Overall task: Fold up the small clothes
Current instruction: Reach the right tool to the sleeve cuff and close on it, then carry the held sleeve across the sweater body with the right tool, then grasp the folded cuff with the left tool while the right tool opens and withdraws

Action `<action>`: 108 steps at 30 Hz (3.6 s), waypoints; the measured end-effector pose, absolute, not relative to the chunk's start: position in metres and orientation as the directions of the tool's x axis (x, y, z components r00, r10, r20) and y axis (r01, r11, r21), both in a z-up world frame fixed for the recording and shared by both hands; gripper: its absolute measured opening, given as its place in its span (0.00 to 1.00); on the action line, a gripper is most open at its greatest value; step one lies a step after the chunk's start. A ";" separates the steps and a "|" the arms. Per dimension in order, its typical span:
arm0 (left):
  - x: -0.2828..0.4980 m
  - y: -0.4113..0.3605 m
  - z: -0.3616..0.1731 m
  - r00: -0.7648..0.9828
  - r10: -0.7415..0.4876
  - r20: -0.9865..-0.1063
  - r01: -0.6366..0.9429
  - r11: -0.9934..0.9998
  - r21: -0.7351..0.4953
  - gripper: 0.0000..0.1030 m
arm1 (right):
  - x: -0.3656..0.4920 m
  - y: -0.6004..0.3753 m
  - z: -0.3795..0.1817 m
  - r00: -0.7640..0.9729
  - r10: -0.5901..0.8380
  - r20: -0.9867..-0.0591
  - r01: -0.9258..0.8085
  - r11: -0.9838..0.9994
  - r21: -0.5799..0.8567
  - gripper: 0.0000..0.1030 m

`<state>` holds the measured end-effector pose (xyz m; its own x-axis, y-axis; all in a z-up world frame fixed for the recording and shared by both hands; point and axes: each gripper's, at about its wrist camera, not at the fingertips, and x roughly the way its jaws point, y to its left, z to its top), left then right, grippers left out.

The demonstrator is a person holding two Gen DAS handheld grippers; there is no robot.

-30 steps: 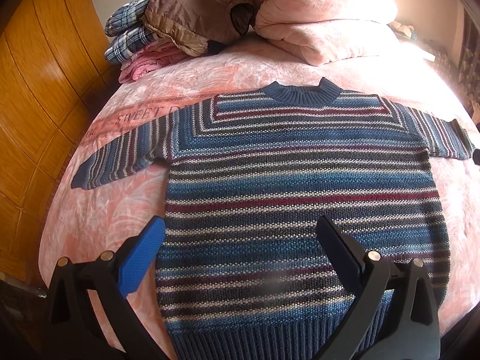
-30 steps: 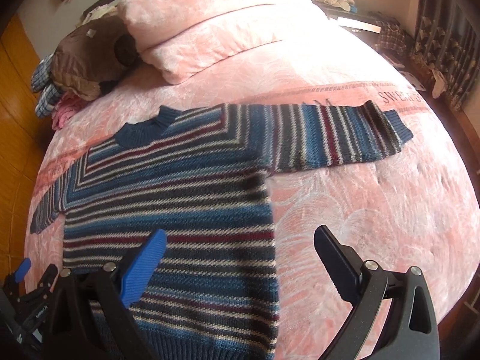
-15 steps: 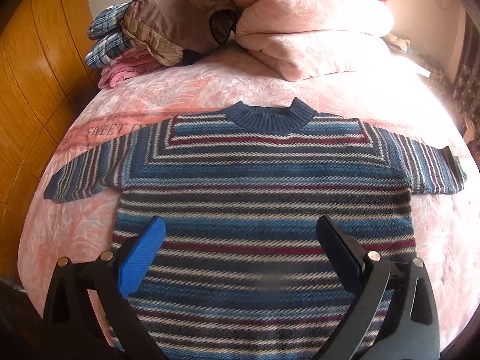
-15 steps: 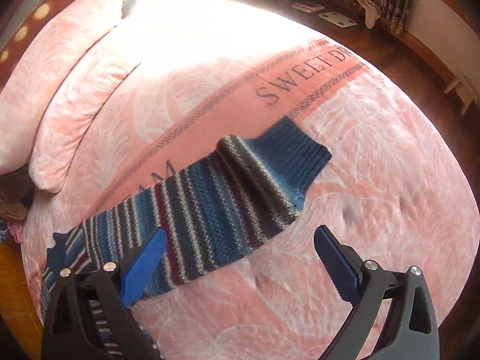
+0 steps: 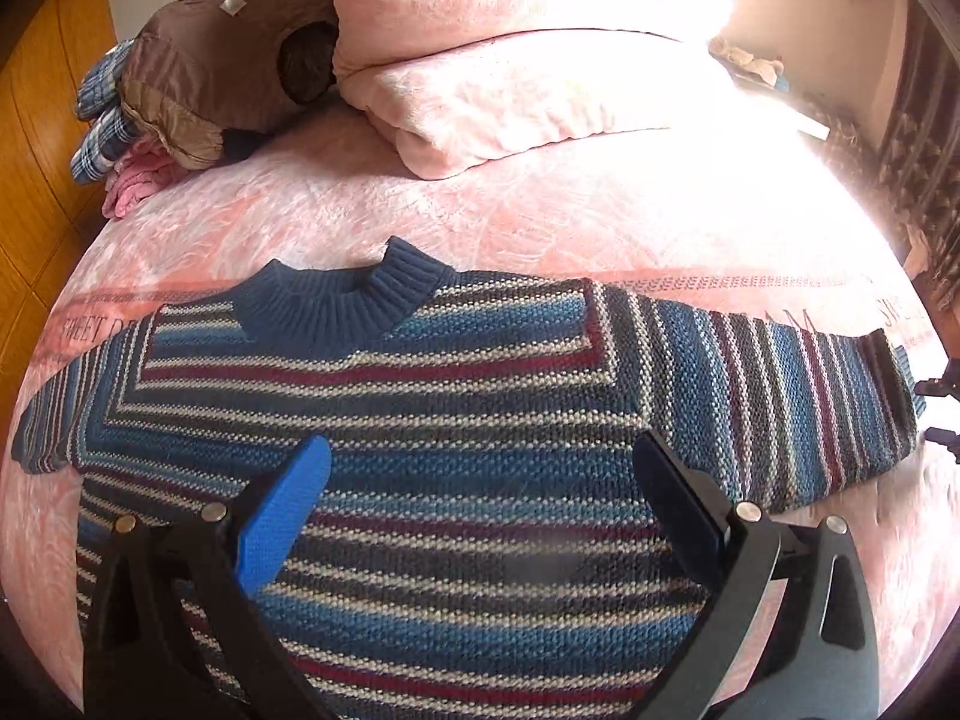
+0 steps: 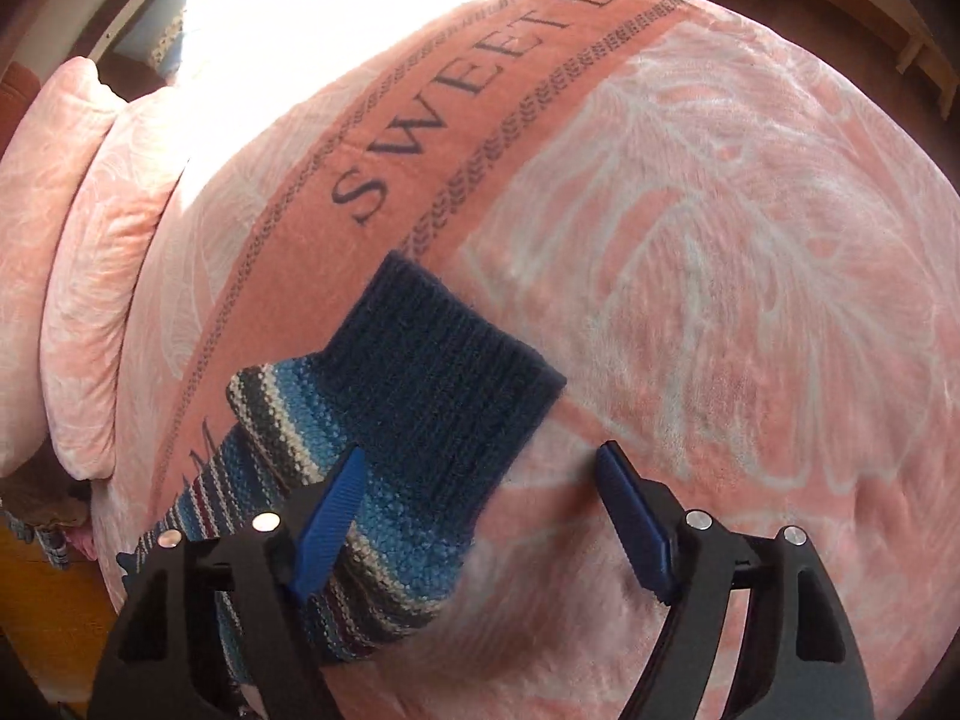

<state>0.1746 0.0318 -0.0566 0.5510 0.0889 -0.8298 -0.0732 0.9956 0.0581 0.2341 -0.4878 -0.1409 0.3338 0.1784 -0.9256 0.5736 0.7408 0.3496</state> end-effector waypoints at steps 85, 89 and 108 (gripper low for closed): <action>0.244 -0.007 -0.096 0.329 -0.295 -0.897 -0.057 0.942 -0.331 0.05 | 0.273 -0.281 -0.085 0.359 0.354 -0.864 0.011 0.924 0.383 0.42; 0.240 0.030 -0.064 0.403 -0.266 -0.876 -0.058 0.947 -0.315 0.05 | 0.272 -0.274 -0.092 0.334 0.375 -0.865 0.009 0.916 0.400 0.42; 0.223 0.251 -0.054 0.435 -0.065 -0.898 -0.273 0.941 -0.201 0.05 | 0.265 -0.171 -0.132 0.127 0.504 -0.854 -0.111 0.863 0.493 0.37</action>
